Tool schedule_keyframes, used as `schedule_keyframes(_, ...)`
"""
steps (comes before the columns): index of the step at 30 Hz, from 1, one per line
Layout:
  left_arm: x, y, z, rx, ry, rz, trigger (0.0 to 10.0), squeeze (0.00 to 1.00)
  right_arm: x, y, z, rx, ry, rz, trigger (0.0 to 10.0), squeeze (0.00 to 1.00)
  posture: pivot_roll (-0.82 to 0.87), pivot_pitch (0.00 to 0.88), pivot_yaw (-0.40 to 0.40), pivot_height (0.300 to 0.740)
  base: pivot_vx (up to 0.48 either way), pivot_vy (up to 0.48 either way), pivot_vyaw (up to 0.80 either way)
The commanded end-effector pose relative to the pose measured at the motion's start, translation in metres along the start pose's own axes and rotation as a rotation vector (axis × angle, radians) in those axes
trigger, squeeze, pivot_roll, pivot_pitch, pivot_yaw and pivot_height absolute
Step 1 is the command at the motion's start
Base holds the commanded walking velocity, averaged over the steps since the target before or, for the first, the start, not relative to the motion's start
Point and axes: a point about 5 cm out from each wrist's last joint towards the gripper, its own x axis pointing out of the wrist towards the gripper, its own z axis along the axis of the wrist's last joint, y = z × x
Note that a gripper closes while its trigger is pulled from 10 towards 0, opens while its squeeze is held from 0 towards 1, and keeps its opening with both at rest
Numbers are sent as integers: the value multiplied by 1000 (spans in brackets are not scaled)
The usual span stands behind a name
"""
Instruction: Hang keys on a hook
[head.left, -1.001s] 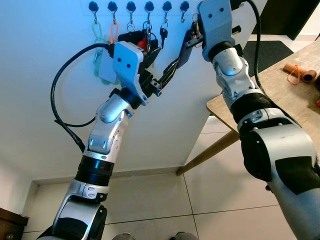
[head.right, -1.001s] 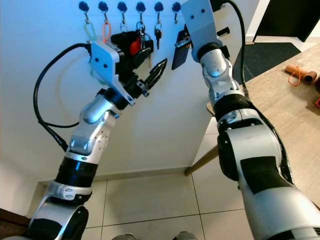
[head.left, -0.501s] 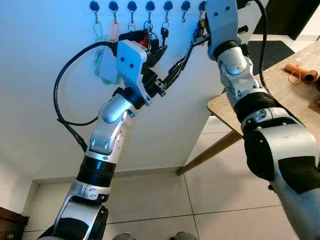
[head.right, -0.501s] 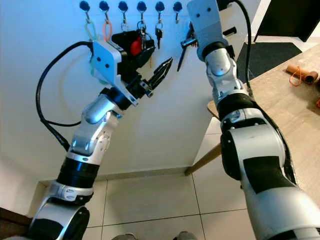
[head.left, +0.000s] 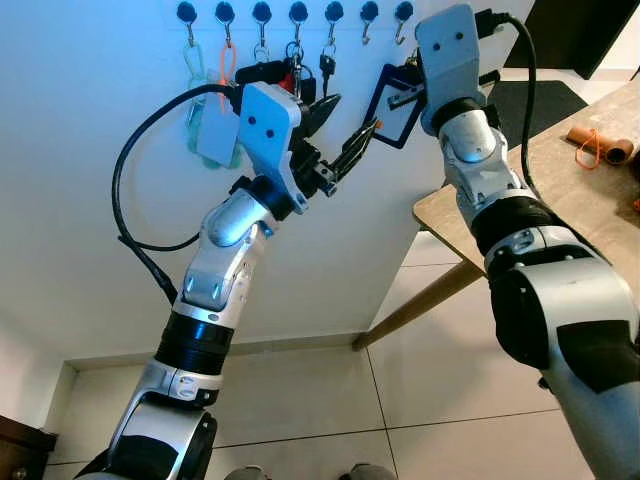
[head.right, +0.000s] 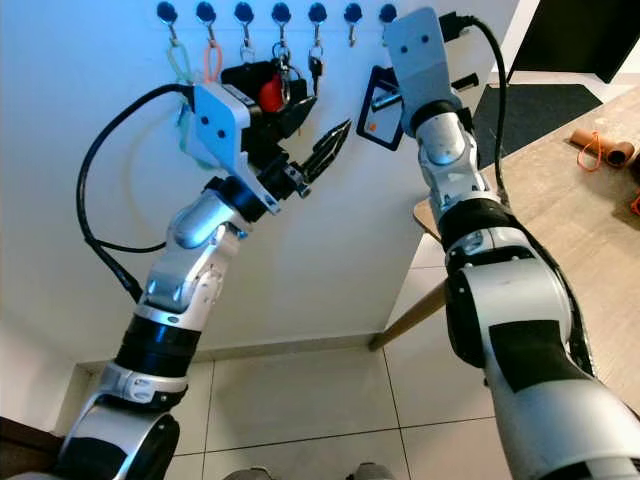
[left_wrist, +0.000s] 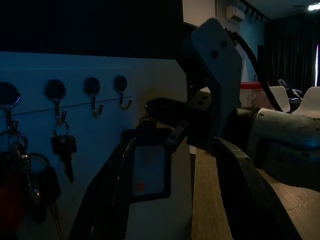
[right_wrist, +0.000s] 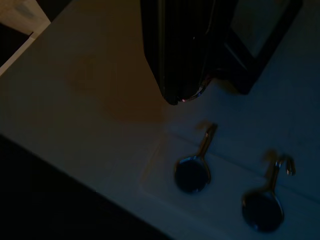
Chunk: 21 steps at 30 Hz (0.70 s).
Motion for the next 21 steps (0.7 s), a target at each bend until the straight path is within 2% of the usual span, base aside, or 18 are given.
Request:
schedule_keyframes(1,2,-5,-1,3,9,-20,10000,0,-3,-5,-8,21,33,-23,10000,0,51,100,-52,740,0,0,0)
schedule_keyframes(9,1,-4,-1,7,12,-13,10000,0,-3,-2,-5,64,8,-6,10000,0,55,107,-53,740,0,0,0)
schedule_keyframes(13,0,-1,-2,3,14,2,10000,0,-4,7,-4,90,-13,39,10000,0,58,105,-59,740,0,0,0)
schedule_keyframes(15,-1,-1,-3,2,25,8,10000,0,-5,8,-7,116,-5,39,10000,0,58,105,-59,740,0,0,0)
schedule_keyframes(17,-4,1,-9,0,61,22,10000,0,-11,15,-18,184,21,53,10000,0,58,105,-59,740,0,0,0)
schedule_keyframes(18,-4,1,-9,0,61,22,10000,0,-11,15,-18,184,21,53,10000,0,58,105,-59,740,0,0,0)
schedule_keyframes(20,-15,5,-23,2,143,33,10000,0,-25,35,-38,278,83,142,10000,0,56,99,-54,740,0,0,0)
schedule_keyframes(21,-15,5,-23,2,143,33,10000,0,-25,35,-38,278,83,142,10000,0,56,99,-54,740,0,0,0)
